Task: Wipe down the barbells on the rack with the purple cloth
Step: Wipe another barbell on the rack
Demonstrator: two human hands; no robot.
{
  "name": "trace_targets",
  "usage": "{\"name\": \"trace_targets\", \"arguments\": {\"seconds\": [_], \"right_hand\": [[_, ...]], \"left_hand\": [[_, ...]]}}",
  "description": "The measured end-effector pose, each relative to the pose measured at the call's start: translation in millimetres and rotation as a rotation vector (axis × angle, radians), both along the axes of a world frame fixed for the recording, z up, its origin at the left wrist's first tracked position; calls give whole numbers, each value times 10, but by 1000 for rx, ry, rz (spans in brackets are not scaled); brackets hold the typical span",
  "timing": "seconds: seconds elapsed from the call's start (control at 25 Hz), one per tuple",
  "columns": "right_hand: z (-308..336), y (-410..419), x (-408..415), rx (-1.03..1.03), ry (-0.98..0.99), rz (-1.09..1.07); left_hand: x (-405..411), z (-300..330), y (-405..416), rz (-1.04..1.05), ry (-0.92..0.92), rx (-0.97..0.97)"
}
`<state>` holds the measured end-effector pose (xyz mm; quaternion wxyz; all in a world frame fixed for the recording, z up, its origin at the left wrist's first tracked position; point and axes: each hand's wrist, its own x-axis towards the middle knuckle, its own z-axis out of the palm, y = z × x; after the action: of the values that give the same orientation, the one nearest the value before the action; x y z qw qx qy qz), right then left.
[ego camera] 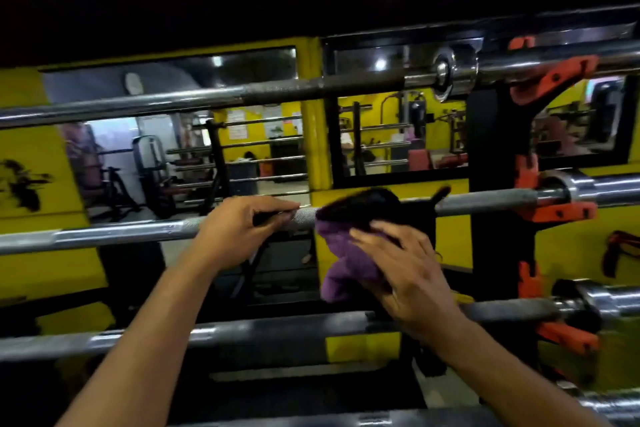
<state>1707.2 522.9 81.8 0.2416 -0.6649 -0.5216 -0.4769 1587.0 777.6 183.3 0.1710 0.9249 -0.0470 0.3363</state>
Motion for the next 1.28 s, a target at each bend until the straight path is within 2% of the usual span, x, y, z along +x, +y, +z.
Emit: {"name": "trace_targets", "arguments": {"seconds": [0.04,0.08,0.16,0.24,0.36,0.48,0.6,0.68,0.8,0.88,0.96,1.04,1.08,1.16,1.2,1.28], "right_hand": [[-158,-31,-44,-25,133,40],[-253,-35,-78,-2,375,81],[-273,10,-78,179,951,185],[-142,65,-9,400,1290,360],[132,170,-24,566,1616,637],[177,330,-141,505,1711,686],[107,357,-223,390,1615,694],[215,256,-235,423,1518,713],[526,115,-272,471,1530,741],[677,-9,-329,485,1411,755],[852,-182,-347,520,1052,718],[1003,-274,-232,471,527,576],[1046,-239,-121,364,323,468],[1025,-73,97,12,38,149],[952,35,189,-170,-50,-21],[863,164,331,-408,-163,-239]], "left_hand": [[-15,-29,-51,26,-12,-30],[-24,-48,-93,36,-15,-57],[-4,-85,-135,38,-18,-84],[9,-96,-169,60,-7,-106],[0,-87,-252,90,14,-145],[-20,-84,-309,120,24,-133],[-15,-86,-297,143,51,-121],[-23,-102,-284,146,64,-127],[-5,-80,-309,102,74,-253],[-3,-91,-352,43,85,-293],[-35,-63,-360,16,106,-303],[-76,14,-298,48,194,-322],[-106,37,-226,94,226,-260],[-188,43,42,285,187,-42],[-265,28,227,414,138,31],[-484,-52,684,707,48,21]]}}
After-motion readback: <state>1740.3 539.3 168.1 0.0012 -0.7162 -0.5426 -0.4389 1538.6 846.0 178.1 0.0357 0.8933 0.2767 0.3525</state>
